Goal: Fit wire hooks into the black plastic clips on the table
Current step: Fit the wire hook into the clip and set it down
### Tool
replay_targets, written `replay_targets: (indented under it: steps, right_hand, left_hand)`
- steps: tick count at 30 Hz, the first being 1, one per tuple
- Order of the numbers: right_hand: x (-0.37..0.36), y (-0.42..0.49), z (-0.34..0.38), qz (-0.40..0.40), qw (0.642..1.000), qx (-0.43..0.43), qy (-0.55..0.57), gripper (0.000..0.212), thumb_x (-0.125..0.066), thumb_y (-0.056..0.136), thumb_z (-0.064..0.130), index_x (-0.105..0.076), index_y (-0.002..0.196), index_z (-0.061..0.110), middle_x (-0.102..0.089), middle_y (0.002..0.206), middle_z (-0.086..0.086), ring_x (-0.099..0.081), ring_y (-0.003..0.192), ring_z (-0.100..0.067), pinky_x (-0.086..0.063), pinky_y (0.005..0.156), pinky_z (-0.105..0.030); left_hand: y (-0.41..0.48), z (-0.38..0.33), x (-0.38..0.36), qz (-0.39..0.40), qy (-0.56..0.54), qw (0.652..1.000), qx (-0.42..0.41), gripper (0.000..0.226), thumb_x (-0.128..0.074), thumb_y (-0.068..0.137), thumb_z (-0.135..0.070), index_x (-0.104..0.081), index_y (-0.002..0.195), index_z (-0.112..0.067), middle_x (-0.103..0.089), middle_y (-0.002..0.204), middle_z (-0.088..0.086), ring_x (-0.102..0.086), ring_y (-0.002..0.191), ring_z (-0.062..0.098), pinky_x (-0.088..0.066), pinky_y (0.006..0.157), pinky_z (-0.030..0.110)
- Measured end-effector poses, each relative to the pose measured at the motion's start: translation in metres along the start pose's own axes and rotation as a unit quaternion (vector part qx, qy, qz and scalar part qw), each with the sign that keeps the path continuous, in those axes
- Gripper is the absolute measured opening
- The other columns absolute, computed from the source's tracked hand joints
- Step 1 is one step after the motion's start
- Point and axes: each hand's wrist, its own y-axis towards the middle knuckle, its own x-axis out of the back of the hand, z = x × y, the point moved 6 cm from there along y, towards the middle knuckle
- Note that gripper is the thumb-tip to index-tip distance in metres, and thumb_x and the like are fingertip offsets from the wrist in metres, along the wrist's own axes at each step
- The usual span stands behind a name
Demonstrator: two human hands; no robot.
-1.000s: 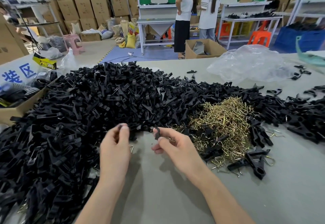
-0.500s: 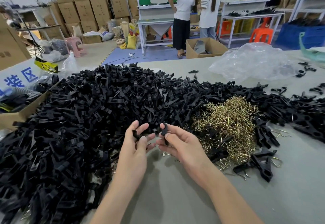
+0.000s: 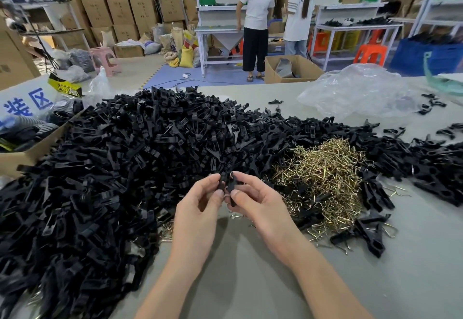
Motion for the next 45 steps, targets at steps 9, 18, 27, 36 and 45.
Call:
replay_targets:
  steps: [9, 18, 27, 36, 45]
  right_hand:
    - [-0.001, -0.003, 0.005, -0.002, 0.999, 0.017, -0.037, 0.036, -0.063, 0.097, 0.005, -0.064, 0.125, 0.028, -0.077, 0.103, 0.001, -0.073, 0.095, -0.017, -0.058, 0.088, -0.027]
    - [-0.002, -0.004, 0.007, 0.002, 0.999, 0.016, -0.051, 0.036, -0.064, 0.097, 0.006, -0.064, 0.124, 0.029, -0.076, 0.105, 0.003, -0.073, 0.096, -0.013, -0.056, 0.082, -0.022]
    - [0.000, -0.003, 0.004, -0.017, 1.000, -0.008, 0.015, 0.024, -0.066, 0.095, 0.007, -0.064, 0.117, 0.015, -0.075, 0.111, -0.007, -0.075, 0.095, -0.020, -0.059, 0.078, -0.026]
    - [0.004, -0.010, 0.016, 0.056, 0.998, 0.009, 0.026, 0.029, -0.067, 0.092, 0.025, -0.072, 0.120, 0.022, -0.073, 0.113, -0.007, -0.071, 0.106, -0.022, -0.058, 0.090, -0.034]
    - [0.067, -0.007, 0.037, -0.126, 0.960, 0.033, 0.246, 0.025, -0.065, 0.082, 0.019, -0.070, 0.106, 0.012, -0.074, 0.099, -0.005, -0.069, 0.083, -0.014, -0.060, 0.070, -0.027]
  left_hand:
    - [-0.001, 0.006, 0.002, -0.020, -0.024, 0.999, 0.002, 0.022, -0.067, 0.094, -0.013, -0.070, 0.102, -0.033, -0.075, 0.099, -0.014, -0.070, 0.097, 0.003, -0.052, 0.082, 0.015]
    - [-0.002, 0.005, 0.001, 0.002, -0.018, 1.000, 0.007, 0.014, -0.067, 0.094, -0.016, -0.071, 0.101, -0.027, -0.076, 0.095, -0.009, -0.070, 0.092, 0.004, -0.049, 0.078, 0.009]
    - [-0.007, -0.002, 0.003, -0.006, 0.044, 0.999, -0.027, 0.025, -0.059, 0.099, -0.013, -0.070, 0.100, -0.036, -0.071, 0.098, -0.005, -0.068, 0.083, 0.004, -0.048, 0.072, 0.009]
    - [-0.013, -0.014, -0.003, 0.027, 0.056, 0.996, -0.062, 0.028, -0.058, 0.099, -0.013, -0.072, 0.107, -0.036, -0.074, 0.096, -0.015, -0.067, 0.088, 0.000, -0.048, 0.076, 0.008]
    - [-0.018, 0.002, -0.023, 0.086, 0.407, 0.894, -0.165, 0.029, -0.054, 0.099, -0.036, -0.061, 0.127, -0.030, -0.058, 0.114, -0.018, -0.048, 0.108, 0.001, -0.042, 0.097, 0.025]
